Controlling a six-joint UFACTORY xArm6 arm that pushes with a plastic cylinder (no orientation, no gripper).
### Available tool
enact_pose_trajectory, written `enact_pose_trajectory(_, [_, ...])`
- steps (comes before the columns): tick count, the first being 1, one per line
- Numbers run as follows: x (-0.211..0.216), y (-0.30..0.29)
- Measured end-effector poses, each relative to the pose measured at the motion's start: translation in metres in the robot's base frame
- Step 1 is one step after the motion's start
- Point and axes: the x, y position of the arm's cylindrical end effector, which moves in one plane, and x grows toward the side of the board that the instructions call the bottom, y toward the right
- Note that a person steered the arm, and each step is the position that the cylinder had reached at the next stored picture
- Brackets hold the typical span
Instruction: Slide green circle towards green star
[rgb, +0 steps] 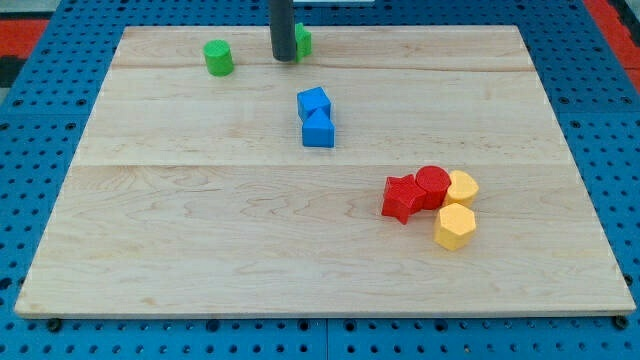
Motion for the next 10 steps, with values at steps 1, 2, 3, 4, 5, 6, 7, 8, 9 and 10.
enact_pose_trajectory(1, [0.039, 0.010])
enact_pose_trajectory(2, [0.064, -0.043])
enact_pose_trajectory(3, [0.059, -0.127])
enact_pose_trajectory(4, [0.022, -0.128])
enact_pose_trajectory(5, [0.041, -0.080])
enact_pose_trajectory(6, [0.043, -0.092])
enact_pose_trajectory(7, [0.043, -0.066])
enact_pose_trajectory(8, [0.032, -0.066])
enact_pose_trajectory(9, [0.023, -0.065])
enact_pose_trajectory(10, [0.015, -0.047])
